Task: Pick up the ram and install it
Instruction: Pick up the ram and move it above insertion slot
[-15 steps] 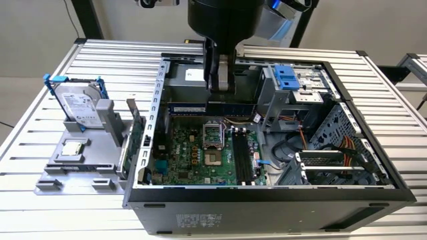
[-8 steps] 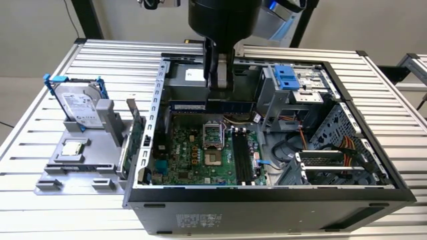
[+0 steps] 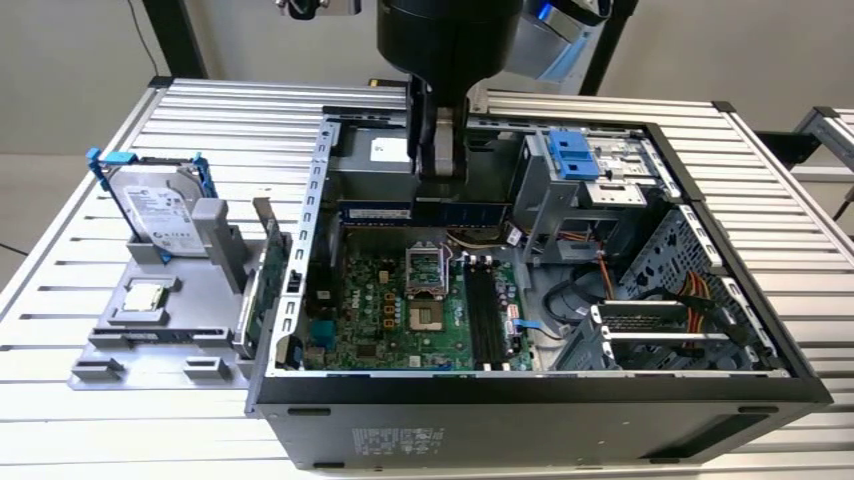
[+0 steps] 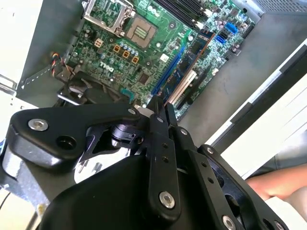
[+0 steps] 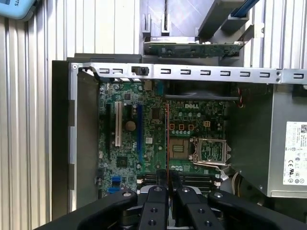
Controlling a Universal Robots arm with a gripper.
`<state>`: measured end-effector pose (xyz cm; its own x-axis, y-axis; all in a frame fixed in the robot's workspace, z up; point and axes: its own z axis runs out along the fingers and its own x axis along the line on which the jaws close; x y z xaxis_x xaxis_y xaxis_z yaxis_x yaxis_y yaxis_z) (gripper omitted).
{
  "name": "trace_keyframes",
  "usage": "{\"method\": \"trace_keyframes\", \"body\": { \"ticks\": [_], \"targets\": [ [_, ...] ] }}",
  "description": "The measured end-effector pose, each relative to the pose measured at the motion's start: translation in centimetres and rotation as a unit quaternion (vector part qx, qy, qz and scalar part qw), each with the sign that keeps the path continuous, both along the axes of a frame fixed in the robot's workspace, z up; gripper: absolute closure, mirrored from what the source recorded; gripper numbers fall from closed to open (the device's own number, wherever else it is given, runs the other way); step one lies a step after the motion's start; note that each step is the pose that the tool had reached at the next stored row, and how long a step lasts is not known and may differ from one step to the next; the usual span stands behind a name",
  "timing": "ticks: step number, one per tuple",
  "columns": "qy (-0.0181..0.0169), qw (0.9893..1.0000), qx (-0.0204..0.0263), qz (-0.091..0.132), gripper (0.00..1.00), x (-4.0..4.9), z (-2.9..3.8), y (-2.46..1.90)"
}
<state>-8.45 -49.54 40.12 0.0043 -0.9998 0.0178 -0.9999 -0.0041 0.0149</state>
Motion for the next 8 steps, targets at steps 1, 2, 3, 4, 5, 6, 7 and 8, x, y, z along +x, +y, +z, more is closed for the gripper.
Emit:
{"method": "trace_keyframes", "body": {
  "ticks": [1,2,3,4,5,6,7,8],
  "targets": [
    [0.0000,1.0000,0.0000,0.000,1.00,0.00,-0.02,0.04],
    [0.0000,1.0000,0.0000,0.000,1.00,0.03,-0.05,0.09],
    [0.0000,1.0000,0.0000,0.000,1.00,0.06,-0.08,0.16],
    [0.0000,1.0000,-0.0001,0.000,1.00,0.10,-0.09,0.24],
    [0.0000,1.0000,0.0000,0.000,1.00,0.14,-0.12,0.32],
    [0.0000,1.0000,0.0000,-0.001,1.00,0.19,-0.14,0.42],
    [0.0000,1.0000,0.0001,-0.001,1.00,0.24,-0.17,0.54],
    [0.0000,1.0000,0.0000,-0.001,1.00,0.27,-0.18,0.67]
  ]
}}
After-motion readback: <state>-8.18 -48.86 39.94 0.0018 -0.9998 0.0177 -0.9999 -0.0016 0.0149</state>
